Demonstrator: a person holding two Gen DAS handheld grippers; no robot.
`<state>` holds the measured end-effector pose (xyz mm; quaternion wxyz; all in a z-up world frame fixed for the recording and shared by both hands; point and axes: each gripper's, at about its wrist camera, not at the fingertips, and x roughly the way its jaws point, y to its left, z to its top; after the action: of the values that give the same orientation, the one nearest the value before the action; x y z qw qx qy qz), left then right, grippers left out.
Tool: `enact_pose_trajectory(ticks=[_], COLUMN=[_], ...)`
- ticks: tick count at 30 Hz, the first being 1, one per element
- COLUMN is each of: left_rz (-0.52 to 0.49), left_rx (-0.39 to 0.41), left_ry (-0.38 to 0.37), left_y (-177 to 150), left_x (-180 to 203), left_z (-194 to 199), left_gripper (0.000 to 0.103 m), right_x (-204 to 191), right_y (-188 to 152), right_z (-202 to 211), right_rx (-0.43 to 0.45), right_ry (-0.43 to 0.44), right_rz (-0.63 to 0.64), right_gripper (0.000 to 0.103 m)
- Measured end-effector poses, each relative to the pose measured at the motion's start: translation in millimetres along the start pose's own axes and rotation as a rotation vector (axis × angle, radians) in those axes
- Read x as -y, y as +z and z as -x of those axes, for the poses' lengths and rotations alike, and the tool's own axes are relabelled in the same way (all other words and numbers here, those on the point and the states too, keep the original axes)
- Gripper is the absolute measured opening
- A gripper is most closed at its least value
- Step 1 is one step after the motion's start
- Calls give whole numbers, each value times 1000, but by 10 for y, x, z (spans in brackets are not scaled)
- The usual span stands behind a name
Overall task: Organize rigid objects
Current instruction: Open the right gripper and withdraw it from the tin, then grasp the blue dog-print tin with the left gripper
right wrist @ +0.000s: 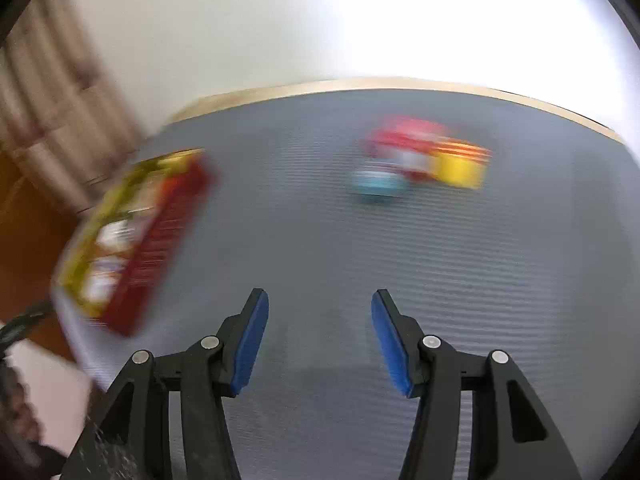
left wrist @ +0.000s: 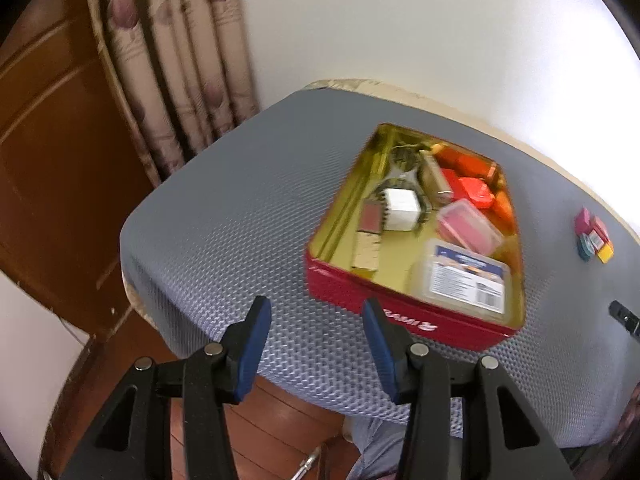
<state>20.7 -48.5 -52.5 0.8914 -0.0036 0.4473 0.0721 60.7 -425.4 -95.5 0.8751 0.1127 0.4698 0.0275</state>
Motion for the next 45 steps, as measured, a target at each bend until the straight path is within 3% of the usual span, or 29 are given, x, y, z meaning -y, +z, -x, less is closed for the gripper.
enact_pose_trajectory(ticks=[3,8,12,14,20,30,35,45], left_rz=[-59,-252,-371,-439,-534,-539,-547,-547], left_rx=[14,-20,-44,-74,-91,-149,-208,-250], left_ry=[-64,-215,-350,-413,-458,-501,-520,-509], left_y=[-22,-46,37,107,256,624,720,755], left_x=[187,851,1436,1813,2682,3515,3753,3985], left_z=[66,188,257,223,-70,-732,-981,-1342], left_gripper=[48,48,49,49,49,49,49,49], right_x=[500,1256,1484,1645,1694,1712,1865,1902], right_y=[-31,-23,-52,-103,-83,-74,-80,-94], right_z=[14,29,34,12,-8,-24,-11,3], right_rx=[13,47,71,68,80,77,93,94], right_ry=[-140,-306,-332,-289,-251,-209,-174,-160], right_rz=[-22,-74,-105,-175,-209,-202,-223,-222], right_gripper=[53,61,66,70,86,95,96,97])
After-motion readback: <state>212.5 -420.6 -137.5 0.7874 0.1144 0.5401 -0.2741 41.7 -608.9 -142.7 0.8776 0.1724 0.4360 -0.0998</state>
